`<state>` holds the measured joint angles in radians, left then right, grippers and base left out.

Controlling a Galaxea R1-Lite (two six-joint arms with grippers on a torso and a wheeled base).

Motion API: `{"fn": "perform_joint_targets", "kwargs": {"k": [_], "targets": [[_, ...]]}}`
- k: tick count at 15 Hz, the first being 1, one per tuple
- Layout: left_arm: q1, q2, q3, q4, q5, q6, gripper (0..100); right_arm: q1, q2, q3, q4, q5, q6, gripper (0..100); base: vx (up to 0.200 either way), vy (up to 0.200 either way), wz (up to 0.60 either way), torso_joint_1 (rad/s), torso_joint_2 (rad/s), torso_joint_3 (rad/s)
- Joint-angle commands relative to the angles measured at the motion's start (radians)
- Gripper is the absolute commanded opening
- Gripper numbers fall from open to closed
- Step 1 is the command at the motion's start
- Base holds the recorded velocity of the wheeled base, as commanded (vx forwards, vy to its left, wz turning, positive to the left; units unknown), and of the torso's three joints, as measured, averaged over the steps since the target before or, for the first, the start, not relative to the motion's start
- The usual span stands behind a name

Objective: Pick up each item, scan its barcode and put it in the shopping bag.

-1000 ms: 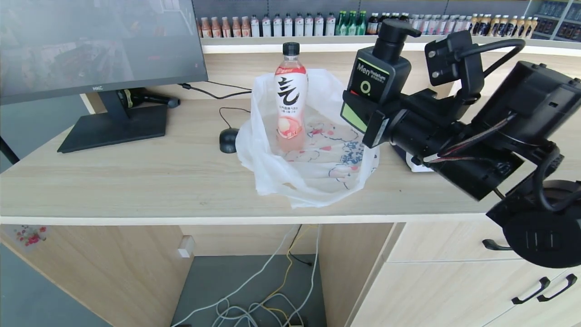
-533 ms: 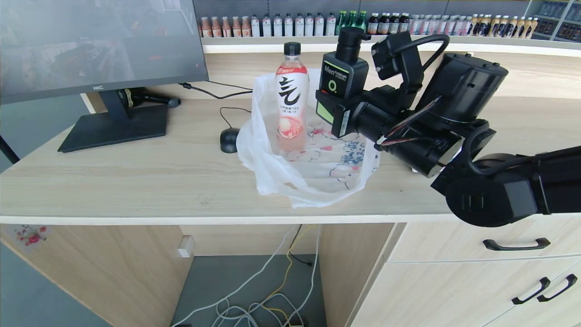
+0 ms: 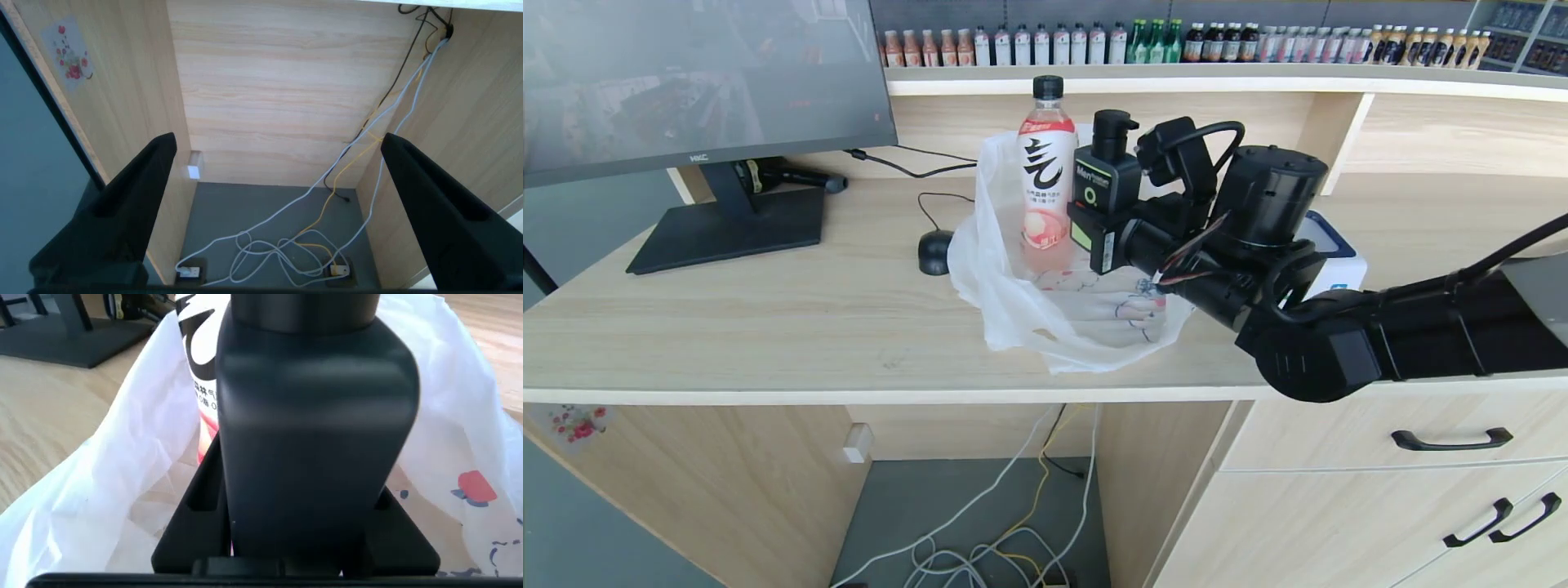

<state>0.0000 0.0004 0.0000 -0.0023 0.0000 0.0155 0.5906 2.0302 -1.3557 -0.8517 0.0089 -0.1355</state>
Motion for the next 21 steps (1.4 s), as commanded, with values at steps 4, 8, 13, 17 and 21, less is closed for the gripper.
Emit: {"fn": "perform_joint_targets", "kwargs": {"k": [4,8,13,17,21], "targets": [[0.0,0.0,0.0,-0.001,0.0,0.0,100,0.0,0.087,-0.051,0.0,-0.003,0.001,0,0.0,0.0,0.0,0.0,0.0,0.0],[0.0,0.0,0.0,-0.001,0.0,0.0,100,0.0,0.116,-0.059,0.0,-0.003,0.001,0,0.0,0.0,0.0,0.0,0.0,0.0],[0.0,0.0,0.0,-0.001,0.0,0.0,100,0.0,0.133,-0.059,-0.001,-0.003,0.001,0,0.0,0.0,0.0,0.0,0.0,0.0],[0.0,0.0,0.0,-0.001,0.0,0.0,100,0.0,0.147,-0.056,-0.003,-0.003,0.001,0,0.0,0.0,0.0,0.0,0.0,0.0],[0.0,0.0,0.0,-0.001,0.0,0.0,100,-0.002,0.154,-0.057,-0.003,-0.006,0.001,0,0.0,0.0,0.0,0.0,0.0,0.0]]}}
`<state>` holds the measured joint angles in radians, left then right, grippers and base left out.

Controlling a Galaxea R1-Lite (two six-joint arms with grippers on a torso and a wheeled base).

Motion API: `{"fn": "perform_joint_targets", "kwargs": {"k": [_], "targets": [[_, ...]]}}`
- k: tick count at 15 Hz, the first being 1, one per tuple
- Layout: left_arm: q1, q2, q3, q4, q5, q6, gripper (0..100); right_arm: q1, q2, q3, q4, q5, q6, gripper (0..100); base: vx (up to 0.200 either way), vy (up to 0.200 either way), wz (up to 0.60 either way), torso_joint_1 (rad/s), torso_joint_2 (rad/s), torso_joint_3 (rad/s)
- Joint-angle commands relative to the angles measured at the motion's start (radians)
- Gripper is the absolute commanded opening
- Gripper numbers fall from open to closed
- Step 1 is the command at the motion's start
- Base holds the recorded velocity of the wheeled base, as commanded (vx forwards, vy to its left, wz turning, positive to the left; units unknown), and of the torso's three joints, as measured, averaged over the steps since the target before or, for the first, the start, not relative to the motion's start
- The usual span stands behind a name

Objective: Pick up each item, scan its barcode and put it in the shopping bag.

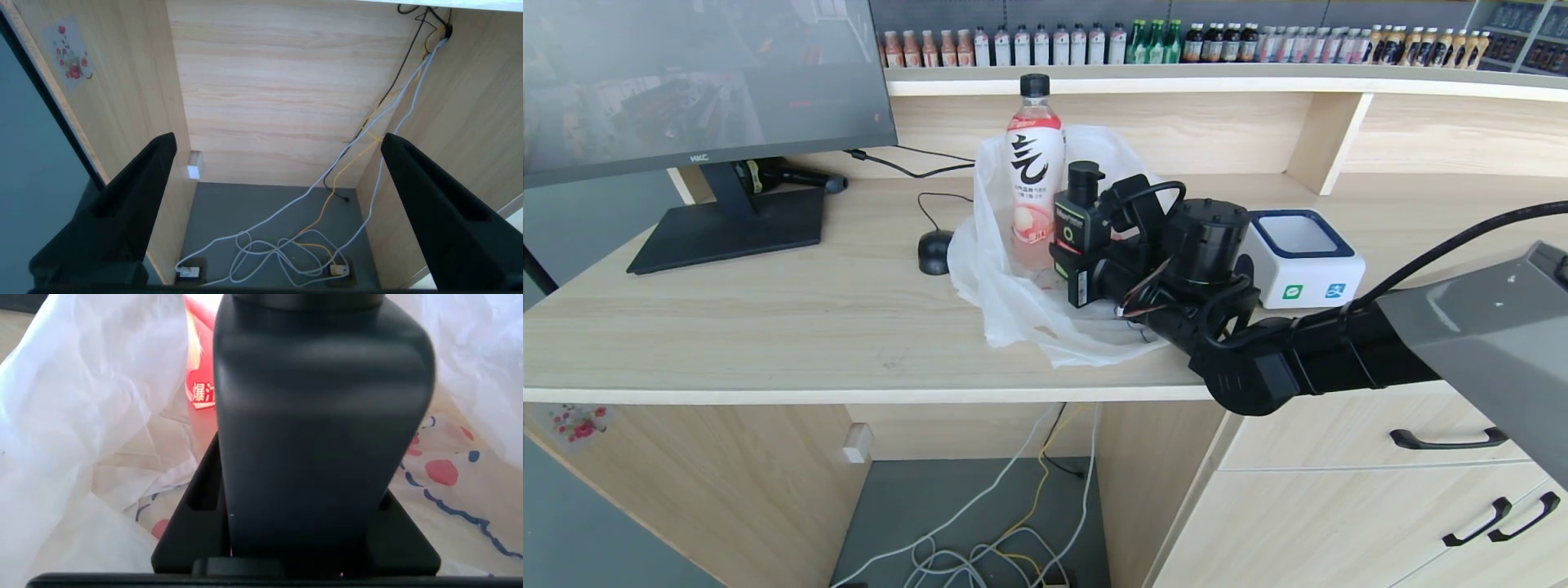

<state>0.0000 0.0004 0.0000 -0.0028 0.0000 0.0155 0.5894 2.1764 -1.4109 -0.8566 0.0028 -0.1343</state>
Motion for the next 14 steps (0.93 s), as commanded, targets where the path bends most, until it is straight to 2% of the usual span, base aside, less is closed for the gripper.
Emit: {"fn": "perform_joint_targets", "kwargs": {"k": [1,10,11,14], "targets": [[0.0,0.0,0.0,0.0,0.0,0.0,100,0.0,0.008,0.0,0.002,0.0,0.001,0,0.0,0.0,0.0,0.0,0.0,0.0],[0.0,0.0,0.0,0.0,0.0,0.0,100,-0.008,-0.004,0.003,0.001,0.0,0.001,0,0.0,0.0,0.0,0.0,0.0,0.0],[0.0,0.0,0.0,0.0,0.0,0.0,100,-0.008,-0.004,0.003,0.001,0.0,0.001,100,0.0,0.0,0.0,0.0,0.0,0.0],[0.0,0.0,0.0,0.0,0.0,0.0,100,-0.008,-0.015,0.013,-0.01,0.0,-0.001,100,0.0,0.0,0.0,0.0,0.0,0.0]]}}
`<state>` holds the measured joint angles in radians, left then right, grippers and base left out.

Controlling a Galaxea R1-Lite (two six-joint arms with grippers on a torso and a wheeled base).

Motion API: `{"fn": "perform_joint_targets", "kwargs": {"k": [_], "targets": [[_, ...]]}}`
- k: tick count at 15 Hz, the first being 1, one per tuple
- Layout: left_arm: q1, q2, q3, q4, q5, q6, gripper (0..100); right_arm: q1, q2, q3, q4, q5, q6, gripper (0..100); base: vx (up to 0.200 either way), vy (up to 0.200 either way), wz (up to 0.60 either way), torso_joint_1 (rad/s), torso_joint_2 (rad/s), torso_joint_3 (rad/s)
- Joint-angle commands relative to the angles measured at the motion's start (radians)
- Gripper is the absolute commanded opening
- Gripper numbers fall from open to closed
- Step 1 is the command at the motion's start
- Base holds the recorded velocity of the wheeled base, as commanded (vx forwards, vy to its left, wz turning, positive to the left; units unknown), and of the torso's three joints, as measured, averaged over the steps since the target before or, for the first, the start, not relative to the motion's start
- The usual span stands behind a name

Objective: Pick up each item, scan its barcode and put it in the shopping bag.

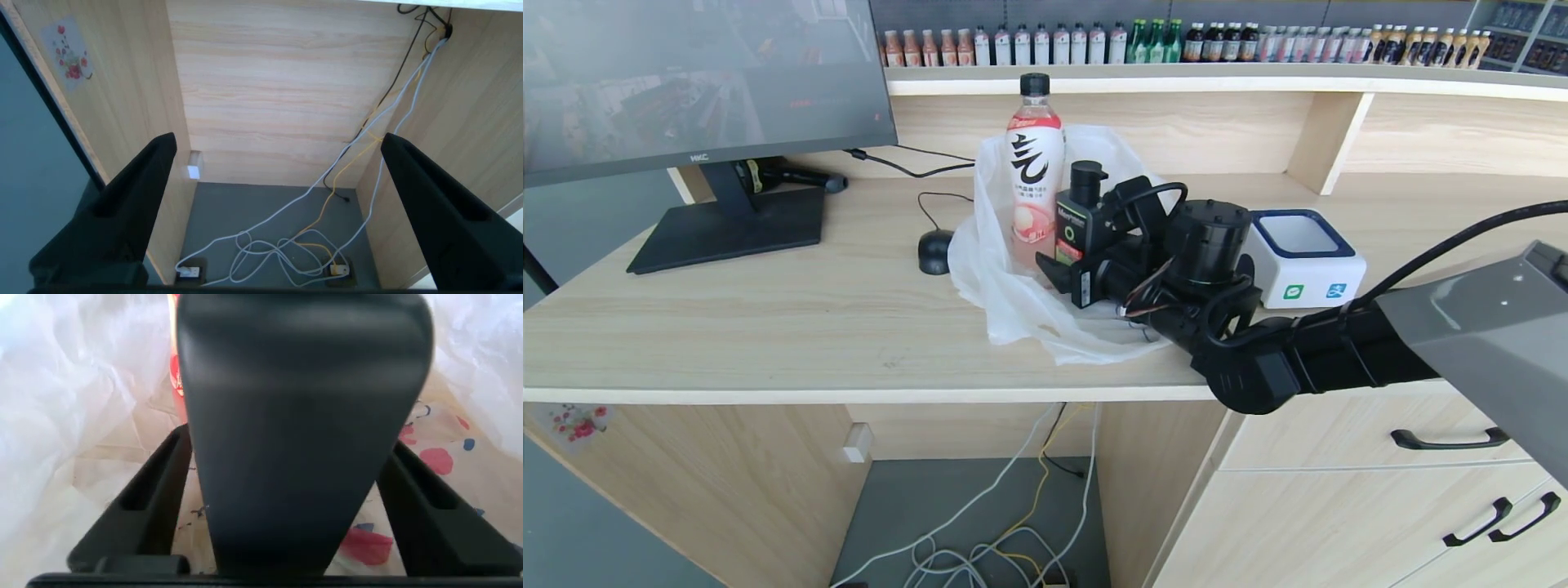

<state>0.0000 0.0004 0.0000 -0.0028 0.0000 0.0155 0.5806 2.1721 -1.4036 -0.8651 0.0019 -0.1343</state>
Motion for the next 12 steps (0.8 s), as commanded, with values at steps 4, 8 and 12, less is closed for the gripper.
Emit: {"fn": "perform_joint_targets", "kwargs": {"k": [4,8,12], "targets": [[0.0,0.0,0.0,0.0,0.0,0.0,100,0.008,-0.037,0.045,-0.06,-0.008,-0.004,100,0.0,0.0,0.0,0.0,0.0,0.0],[0.0,0.0,0.0,0.0,0.0,0.0,100,0.01,-0.147,0.146,-0.061,-0.014,-0.004,100,0.0,0.0,0.0,0.0,0.0,0.0],[0.0,0.0,0.0,0.0,0.0,0.0,100,0.019,-0.348,0.354,-0.072,-0.016,-0.004,100,0.0,0.0,0.0,0.0,0.0,0.0]]}}
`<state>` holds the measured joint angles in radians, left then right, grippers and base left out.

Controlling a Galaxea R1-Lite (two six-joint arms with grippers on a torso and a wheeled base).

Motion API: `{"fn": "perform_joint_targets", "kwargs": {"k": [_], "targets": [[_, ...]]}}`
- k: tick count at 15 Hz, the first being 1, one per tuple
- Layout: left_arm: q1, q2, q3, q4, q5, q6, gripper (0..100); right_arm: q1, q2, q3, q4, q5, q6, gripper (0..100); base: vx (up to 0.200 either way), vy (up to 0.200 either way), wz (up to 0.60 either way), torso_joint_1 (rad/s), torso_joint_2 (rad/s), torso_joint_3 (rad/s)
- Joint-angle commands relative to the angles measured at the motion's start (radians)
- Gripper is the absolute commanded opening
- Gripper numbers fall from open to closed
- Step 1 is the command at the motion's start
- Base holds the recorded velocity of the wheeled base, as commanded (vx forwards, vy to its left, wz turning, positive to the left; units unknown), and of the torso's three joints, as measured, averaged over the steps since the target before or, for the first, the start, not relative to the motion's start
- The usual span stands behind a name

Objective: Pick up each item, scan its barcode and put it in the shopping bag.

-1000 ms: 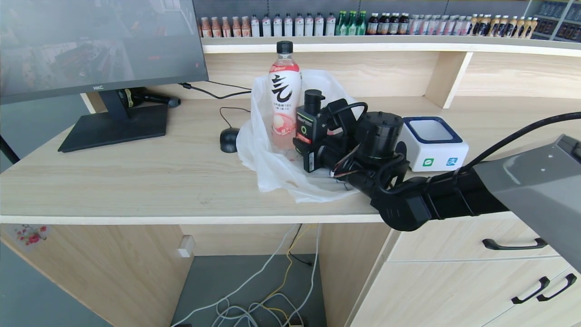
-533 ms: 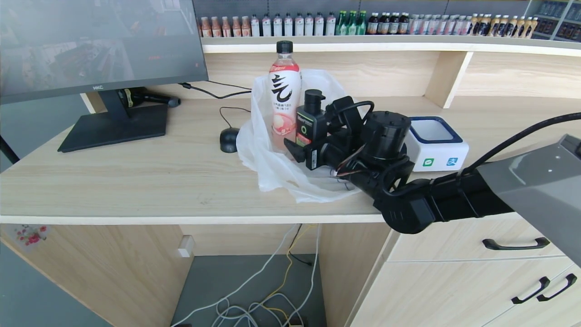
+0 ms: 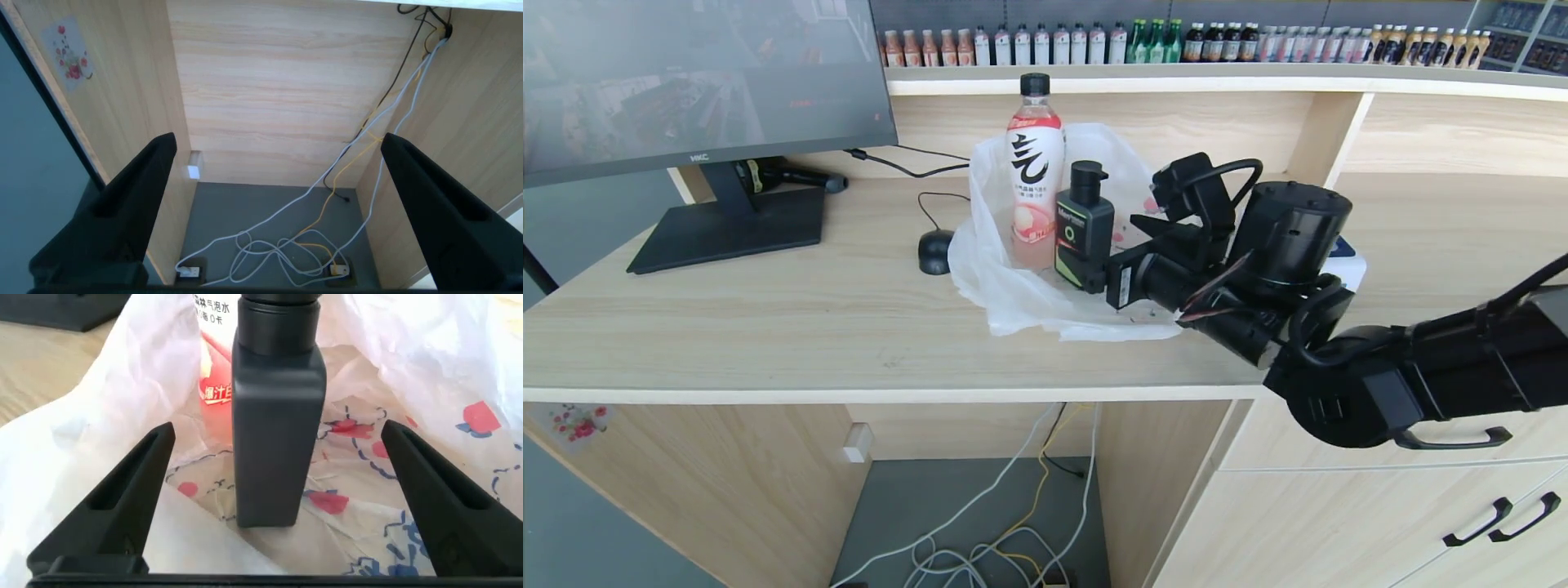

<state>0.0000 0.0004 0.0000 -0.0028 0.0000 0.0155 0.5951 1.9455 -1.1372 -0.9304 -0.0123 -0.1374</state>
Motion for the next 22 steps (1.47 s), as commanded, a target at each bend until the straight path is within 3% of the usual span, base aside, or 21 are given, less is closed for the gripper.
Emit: {"fn": "perform_joint_targets", "kwargs": {"k": [1,4,7,9,10,12,14,15,17,19,22], "targets": [[0.0,0.0,0.0,0.0,0.002,0.0,100,0.005,-0.183,0.166,-0.044,-0.005,-0.001,100,0.0,0.0,0.0,0.0,0.0,0.0],[0.0,0.0,0.0,0.0,0.002,0.0,100,0.015,-0.425,0.525,-0.2,-0.026,0.004,100,0.0,0.0,0.0,0.0,0.0,0.0],[0.0,0.0,0.0,0.0,0.0,0.0,100,0.012,-0.715,0.834,-0.2,-0.024,0.038,100,0.0,0.0,0.0,0.0,0.0,0.0],[0.0,0.0,0.0,0.0,0.0,0.0,100,0.012,-0.827,0.961,-0.196,-0.024,0.044,100,0.0,0.0,0.0,0.0,0.0,0.0],[0.0,0.0,0.0,0.0,0.0,0.0,100,0.012,-0.948,1.102,-0.174,-0.024,0.045,100,0.0,0.0,0.0,0.0,0.0,0.0],[0.0,0.0,0.0,0.0,0.0,0.0,100,0.011,-1.103,1.136,0.01,-0.024,0.062,100,0.0,0.0,0.0,0.0,0.0,0.0],[0.0,0.0,0.0,0.0,0.0,0.0,100,0.012,-1.321,1.137,0.314,-0.02,0.071,100,0.0,0.0,0.0,0.0,0.0,0.0],[0.0,0.0,0.0,0.0,0.0,0.0,100,0.011,-1.496,1.128,0.533,-0.021,0.067,100,0.0,0.0,0.0,0.0,0.0,0.0],[0.0,0.0,0.0,0.0,0.0,0.0,100,0.008,-1.769,1.126,0.795,-0.026,0.059,100,0.0,0.0,0.0,0.0,0.0,0.0],[0.0,0.0,0.0,0.0,0.002,0.0,100,0.003,-1.929,1.119,0.946,-0.028,0.062,100,0.0,0.0,0.0,0.0,0.0,0.0],[0.0,0.0,0.0,0.0,0.0,0.0,100,-0.063,-1.887,1.134,0.932,-0.028,0.068,100,0.0,0.0,0.0,0.0,0.0,0.0]]}}
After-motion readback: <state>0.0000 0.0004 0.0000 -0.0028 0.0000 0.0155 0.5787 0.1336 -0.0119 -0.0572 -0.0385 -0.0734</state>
